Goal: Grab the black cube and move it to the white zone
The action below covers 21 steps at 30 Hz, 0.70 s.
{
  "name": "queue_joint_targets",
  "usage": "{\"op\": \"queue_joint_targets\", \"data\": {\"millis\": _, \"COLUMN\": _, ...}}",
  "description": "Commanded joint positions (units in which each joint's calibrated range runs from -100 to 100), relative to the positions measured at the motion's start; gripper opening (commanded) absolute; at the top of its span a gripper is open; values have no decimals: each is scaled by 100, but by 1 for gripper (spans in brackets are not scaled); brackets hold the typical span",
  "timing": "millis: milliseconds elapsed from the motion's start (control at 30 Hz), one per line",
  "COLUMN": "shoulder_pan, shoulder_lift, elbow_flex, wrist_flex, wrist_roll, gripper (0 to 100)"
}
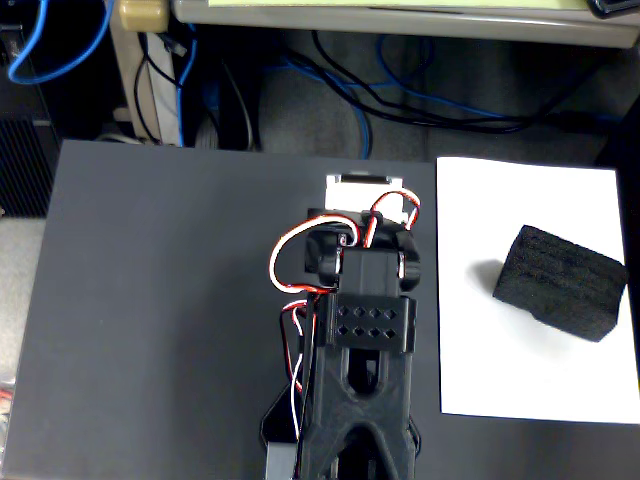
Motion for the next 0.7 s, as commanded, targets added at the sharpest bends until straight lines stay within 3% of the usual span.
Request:
{"op": "queue_joint_targets", "data": {"millis": 0, "shoulder_pan": 61, "shoulder_lift": -75, "elbow_flex": -9, "wrist_flex": 464, "wrist_roll": 13, "gripper": 1}}
{"op": "queue_joint_targets", "data": {"millis": 667, "shoulder_pan": 76, "shoulder_lift": -75, "elbow_flex": -9, "wrist_flex": 798, "wrist_roll": -3, "gripper": 1}}
